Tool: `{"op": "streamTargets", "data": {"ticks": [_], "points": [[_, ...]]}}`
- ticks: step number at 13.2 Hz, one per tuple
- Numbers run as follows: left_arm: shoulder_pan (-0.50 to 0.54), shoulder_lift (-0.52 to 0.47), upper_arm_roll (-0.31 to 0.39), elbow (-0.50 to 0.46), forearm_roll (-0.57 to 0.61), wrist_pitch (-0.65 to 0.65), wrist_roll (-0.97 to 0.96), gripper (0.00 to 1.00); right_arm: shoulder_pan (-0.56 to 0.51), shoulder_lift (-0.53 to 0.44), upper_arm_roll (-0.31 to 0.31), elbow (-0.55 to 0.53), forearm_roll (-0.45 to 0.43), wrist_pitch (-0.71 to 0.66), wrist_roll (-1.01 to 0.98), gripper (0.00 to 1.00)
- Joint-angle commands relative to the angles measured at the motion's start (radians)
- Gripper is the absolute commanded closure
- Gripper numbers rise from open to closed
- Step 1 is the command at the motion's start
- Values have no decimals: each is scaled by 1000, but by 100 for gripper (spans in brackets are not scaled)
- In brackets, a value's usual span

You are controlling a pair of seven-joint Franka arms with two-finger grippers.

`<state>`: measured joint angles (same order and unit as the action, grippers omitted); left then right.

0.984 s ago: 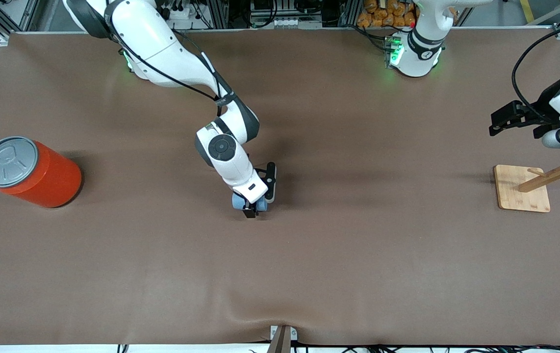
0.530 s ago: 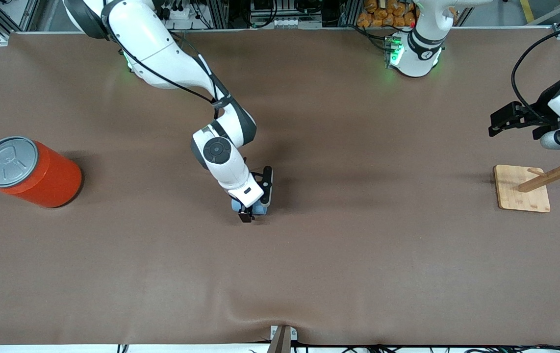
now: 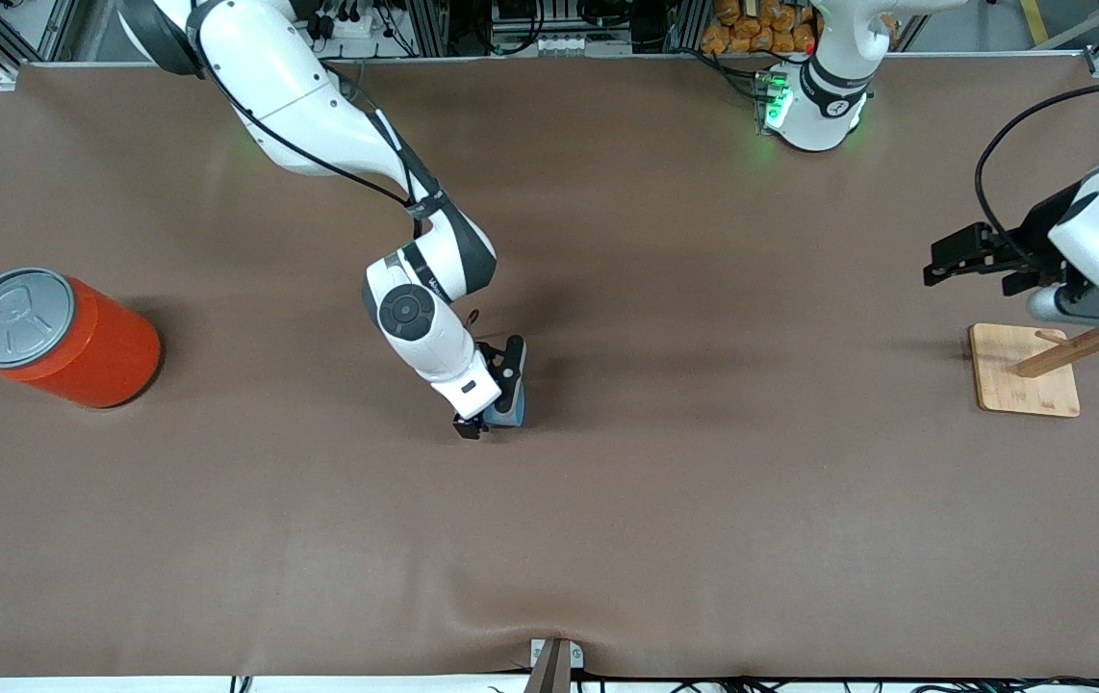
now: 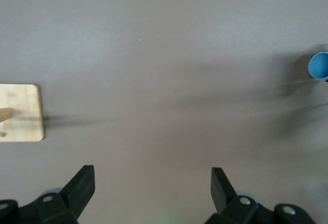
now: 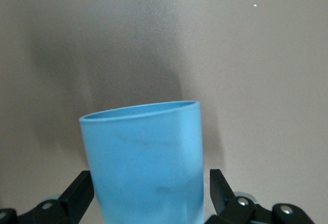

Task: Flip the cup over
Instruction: 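Set the cup down on its side while the left gripper reaches in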

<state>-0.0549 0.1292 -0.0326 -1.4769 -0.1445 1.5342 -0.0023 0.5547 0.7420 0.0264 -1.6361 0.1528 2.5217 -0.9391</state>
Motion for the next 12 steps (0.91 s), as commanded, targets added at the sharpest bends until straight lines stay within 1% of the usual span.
{"op": "streamTargets", "data": {"ticks": [1,3,6,8,9,11,12], "points": [[0,46,-1,47,-41,-9,7,0,-42,-44,15,-11,34,-56,-27,0],[3,81,-1,49,-111,10,10,0,-64,-58,15,4,34,-113,-27,0],[1,139,-1,49,-222,76,18,0,-94,-62,15,53,34,-211,-27,0],[-2,176,-3,47,-309,96,18,0,-122,-88,15,55,36,-244,-27,0],[-2,206,-3,47,-389,104,18,0,-142,-105,15,55,43,-274,-27,0],[-2,291,-3,47,-580,104,37,0,-194,-139,12,55,105,-340,-27,0],[-5,325,-3,46,-645,106,68,0,-222,-157,12,55,114,-368,-26,0]]}}
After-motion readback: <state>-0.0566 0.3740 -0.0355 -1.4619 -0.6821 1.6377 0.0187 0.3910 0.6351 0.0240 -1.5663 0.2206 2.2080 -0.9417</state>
